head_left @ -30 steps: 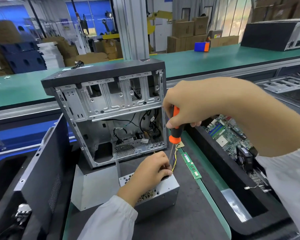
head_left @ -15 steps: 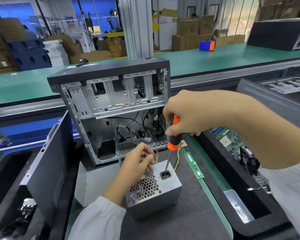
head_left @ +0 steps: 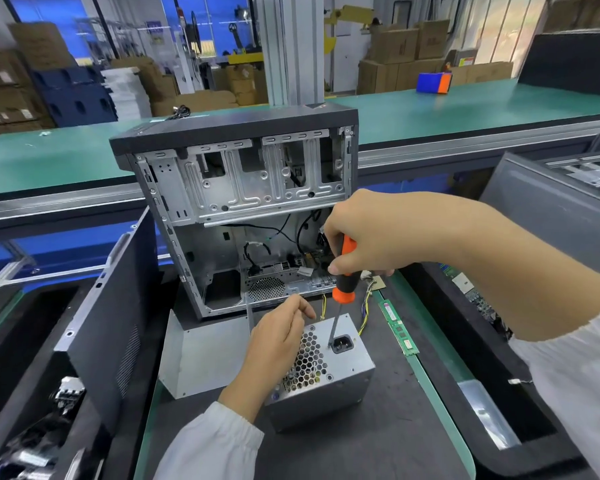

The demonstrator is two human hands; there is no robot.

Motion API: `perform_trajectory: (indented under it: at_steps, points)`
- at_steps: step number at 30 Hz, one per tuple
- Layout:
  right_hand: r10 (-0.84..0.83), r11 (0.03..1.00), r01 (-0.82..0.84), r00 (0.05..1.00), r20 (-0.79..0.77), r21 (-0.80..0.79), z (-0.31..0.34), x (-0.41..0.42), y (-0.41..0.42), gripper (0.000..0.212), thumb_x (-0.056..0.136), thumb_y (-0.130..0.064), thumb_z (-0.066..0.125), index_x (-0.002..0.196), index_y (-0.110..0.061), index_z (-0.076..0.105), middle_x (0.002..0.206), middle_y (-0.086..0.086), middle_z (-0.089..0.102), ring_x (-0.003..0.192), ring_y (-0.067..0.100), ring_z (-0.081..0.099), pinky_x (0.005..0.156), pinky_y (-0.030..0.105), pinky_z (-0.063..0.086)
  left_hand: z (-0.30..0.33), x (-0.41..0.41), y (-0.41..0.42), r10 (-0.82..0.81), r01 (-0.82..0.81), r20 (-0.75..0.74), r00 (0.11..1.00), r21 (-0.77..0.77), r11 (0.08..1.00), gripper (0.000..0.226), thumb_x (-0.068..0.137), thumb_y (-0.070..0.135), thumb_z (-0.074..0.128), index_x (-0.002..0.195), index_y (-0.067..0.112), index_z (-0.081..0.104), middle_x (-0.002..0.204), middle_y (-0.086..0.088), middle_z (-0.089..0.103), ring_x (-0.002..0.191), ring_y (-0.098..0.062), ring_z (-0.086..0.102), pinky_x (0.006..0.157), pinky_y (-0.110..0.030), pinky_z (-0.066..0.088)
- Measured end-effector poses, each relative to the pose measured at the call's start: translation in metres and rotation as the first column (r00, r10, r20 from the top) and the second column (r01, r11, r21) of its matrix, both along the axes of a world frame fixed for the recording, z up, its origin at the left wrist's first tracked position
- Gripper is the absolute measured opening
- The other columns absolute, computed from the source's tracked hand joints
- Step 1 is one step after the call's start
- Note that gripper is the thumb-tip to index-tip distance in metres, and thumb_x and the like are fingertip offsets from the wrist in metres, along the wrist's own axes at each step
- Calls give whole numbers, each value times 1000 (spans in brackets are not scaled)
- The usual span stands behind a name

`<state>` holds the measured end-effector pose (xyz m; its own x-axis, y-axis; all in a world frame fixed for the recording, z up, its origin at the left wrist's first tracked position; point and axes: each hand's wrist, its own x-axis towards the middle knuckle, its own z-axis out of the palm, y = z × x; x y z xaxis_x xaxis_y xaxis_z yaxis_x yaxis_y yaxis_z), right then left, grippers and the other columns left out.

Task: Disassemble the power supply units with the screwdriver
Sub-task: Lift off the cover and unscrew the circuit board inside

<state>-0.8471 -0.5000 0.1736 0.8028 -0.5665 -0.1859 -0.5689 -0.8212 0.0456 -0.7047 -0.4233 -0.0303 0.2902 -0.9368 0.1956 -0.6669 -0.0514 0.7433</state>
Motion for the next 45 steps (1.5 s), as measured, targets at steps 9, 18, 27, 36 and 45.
perform_trajectory:
  at_steps: [9,18,27,36,45]
  points:
    - [5,1000,-6,1000,5,21,0,2,0,24,92,-40,56,90,-16,62,57,1,65,56,16,68,49,21,46,-6,1,0,-40,42,22,999,-53,998,18,96,19,50,90,35,57,56,20,48,53,-4,42,56,-24,31]
    - [90,964,-73,994,55,-256,-10,14,12,49,97,-45,46,62,-17,27,64,2,34,52,17,38,47,28,29,4,1,3,-245,230,-197,949,-96,968,22,93,16,58,101,32,71,71,13,47,62,-6,37,65,-27,36]
    - [281,959,-282,957,-74,-5,6,8,10,9,91,-25,61,90,-27,52,95,-9,55,89,15,51,71,31,42,34,-6,-3,-397,352,-373,839,-184,918,17,89,26,68,104,23,76,92,-21,54,68,-30,43,62,-27,31]
    - [236,971,-237,968,-81,1,19,15,18,53,78,-64,60,116,-27,52,94,-9,59,89,9,61,71,33,49,37,-7,-4,-418,340,-440,795,-248,907,14,86,17,68,97,11,75,87,6,73,86,-3,65,77,-15,48]
    - [213,968,-230,964,-158,-99,18,10,22,8,96,-22,48,102,-27,46,91,-2,43,69,14,46,53,28,33,42,-9,-7,-389,323,-511,767,-217,921,9,81,21,73,83,13,76,88,-18,64,88,-19,63,86,-37,53]
